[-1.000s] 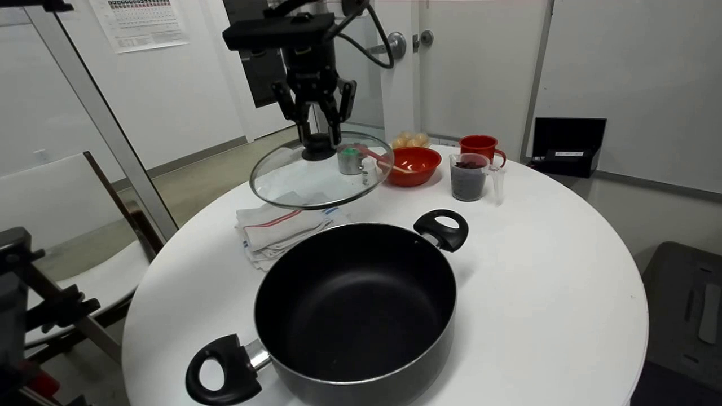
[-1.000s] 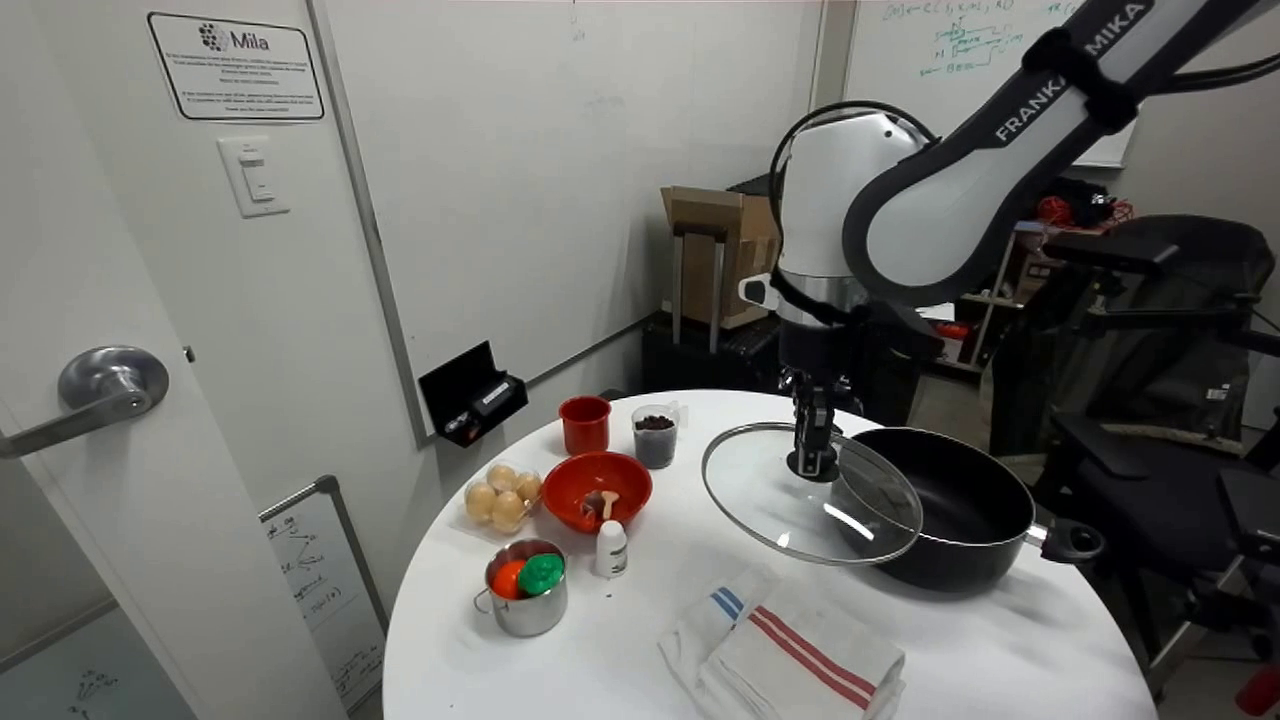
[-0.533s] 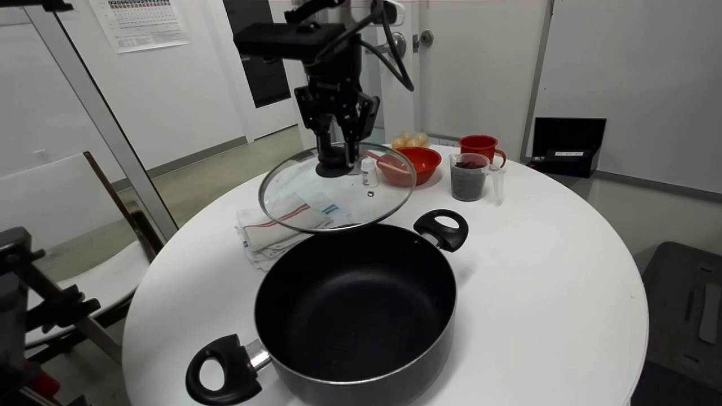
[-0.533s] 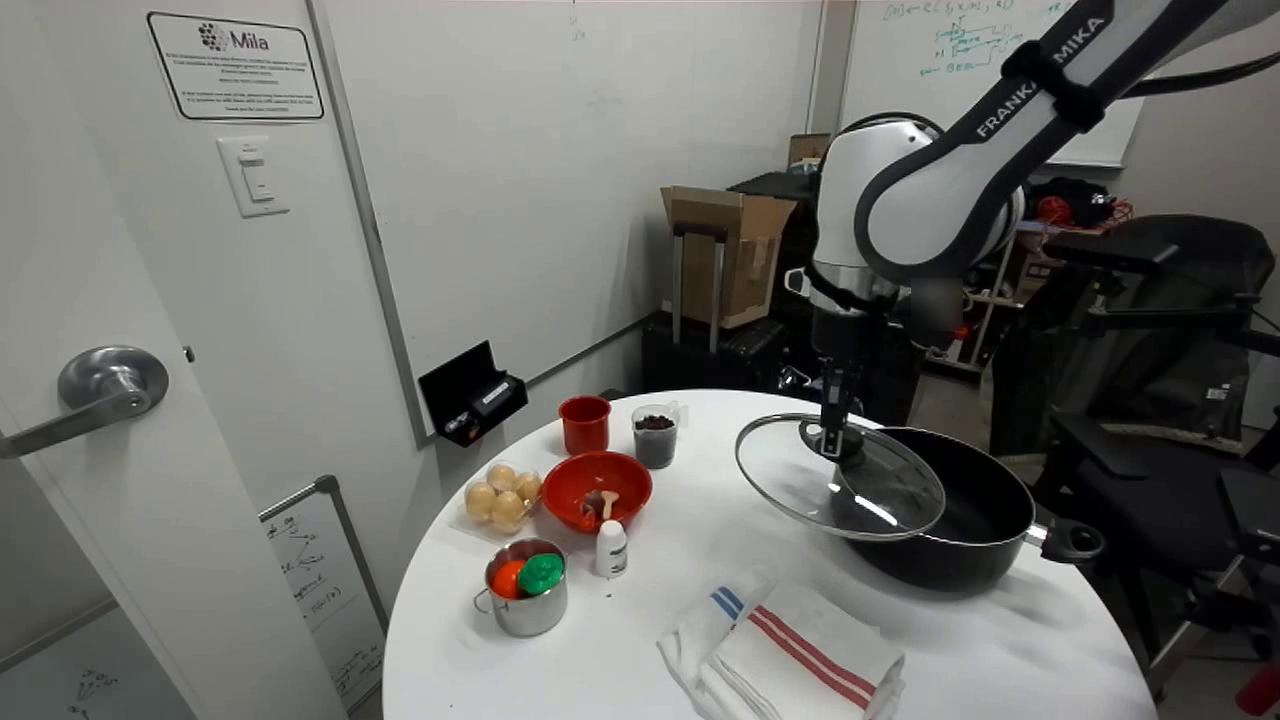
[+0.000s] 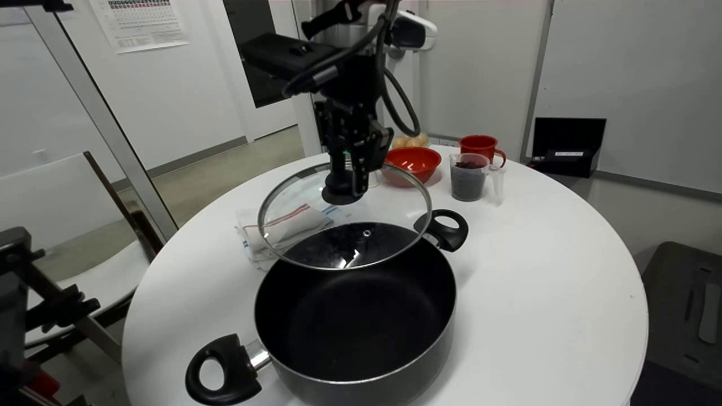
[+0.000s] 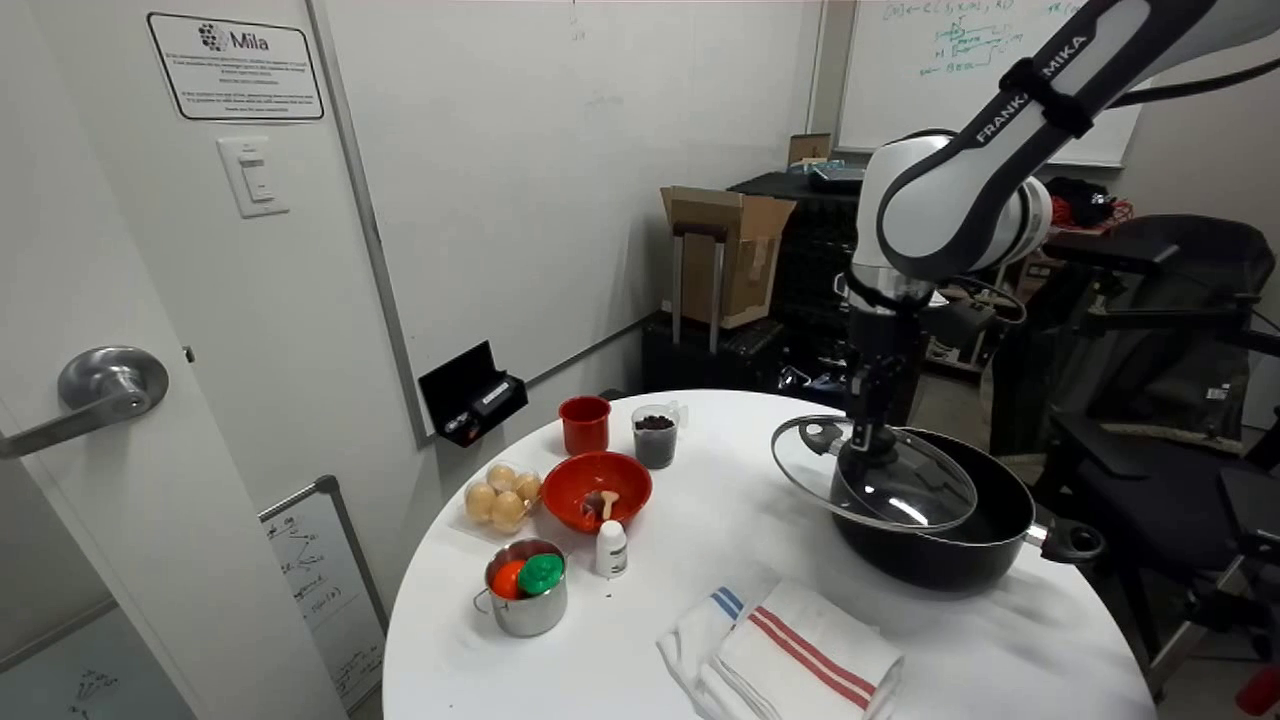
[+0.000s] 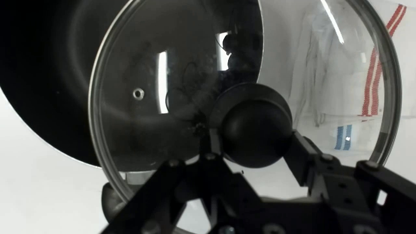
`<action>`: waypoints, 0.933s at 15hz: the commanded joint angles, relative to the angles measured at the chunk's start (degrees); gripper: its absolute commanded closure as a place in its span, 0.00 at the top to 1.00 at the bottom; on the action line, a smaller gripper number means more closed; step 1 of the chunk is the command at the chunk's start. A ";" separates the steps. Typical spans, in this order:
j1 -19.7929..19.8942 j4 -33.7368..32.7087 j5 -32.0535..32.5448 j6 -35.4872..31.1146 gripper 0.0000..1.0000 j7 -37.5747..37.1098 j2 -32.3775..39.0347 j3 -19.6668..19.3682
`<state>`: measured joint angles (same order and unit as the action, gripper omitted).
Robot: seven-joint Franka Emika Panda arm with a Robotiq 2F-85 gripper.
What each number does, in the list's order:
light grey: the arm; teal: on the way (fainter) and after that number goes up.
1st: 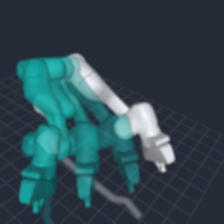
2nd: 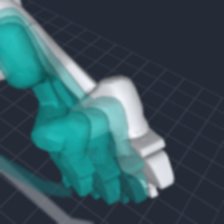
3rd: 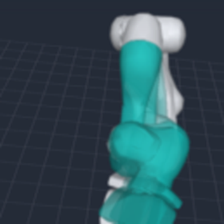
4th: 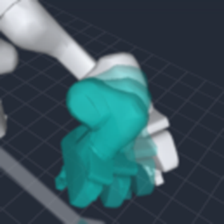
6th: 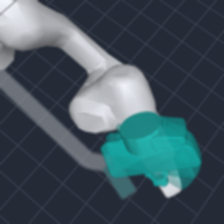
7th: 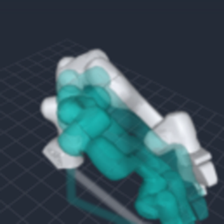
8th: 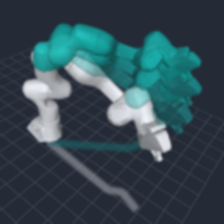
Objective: Pick up the lid and then place it on the pot
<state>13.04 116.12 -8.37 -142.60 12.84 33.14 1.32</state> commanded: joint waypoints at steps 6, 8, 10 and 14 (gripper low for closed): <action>-0.04 3.62 -2.40 -0.97 0.25 -9.53 -1.81 -4.21; -0.21 3.86 -2.22 -1.18 0.25 -11.92 -1.81 -5.35; -0.37 3.98 -2.10 -1.30 0.25 -13.89 -1.80 -6.22; -1.54 4.38 -1.49 -2.51 0.25 -18.60 -1.49 -8.15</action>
<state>13.32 118.76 -9.83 -143.35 -1.97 33.13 -5.07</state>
